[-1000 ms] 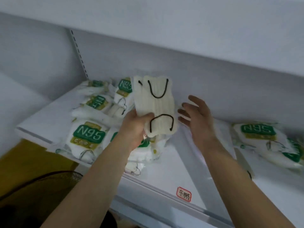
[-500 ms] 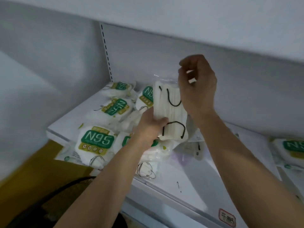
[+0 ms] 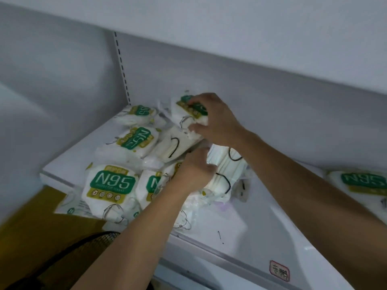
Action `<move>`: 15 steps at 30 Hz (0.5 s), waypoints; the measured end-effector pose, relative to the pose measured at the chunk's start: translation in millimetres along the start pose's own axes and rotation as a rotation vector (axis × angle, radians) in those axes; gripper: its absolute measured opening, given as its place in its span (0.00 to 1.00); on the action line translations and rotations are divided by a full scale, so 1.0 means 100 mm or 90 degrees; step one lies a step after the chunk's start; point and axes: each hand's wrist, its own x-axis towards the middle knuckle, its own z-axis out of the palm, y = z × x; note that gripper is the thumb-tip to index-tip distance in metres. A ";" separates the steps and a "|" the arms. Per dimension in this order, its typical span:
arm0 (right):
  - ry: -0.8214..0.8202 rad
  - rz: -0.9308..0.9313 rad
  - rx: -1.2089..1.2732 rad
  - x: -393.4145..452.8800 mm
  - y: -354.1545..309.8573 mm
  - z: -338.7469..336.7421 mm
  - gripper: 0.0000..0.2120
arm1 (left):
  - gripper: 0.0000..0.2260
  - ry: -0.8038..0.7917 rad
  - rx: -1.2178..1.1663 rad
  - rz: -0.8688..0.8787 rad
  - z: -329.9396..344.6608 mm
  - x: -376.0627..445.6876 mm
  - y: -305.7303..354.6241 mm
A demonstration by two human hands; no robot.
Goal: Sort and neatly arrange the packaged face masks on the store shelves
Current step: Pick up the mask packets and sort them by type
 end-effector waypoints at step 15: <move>0.477 0.479 -0.293 -3.23 1.61 -1.76 0.25 | 0.05 -0.080 -0.304 0.061 1.08 -0.05 1.20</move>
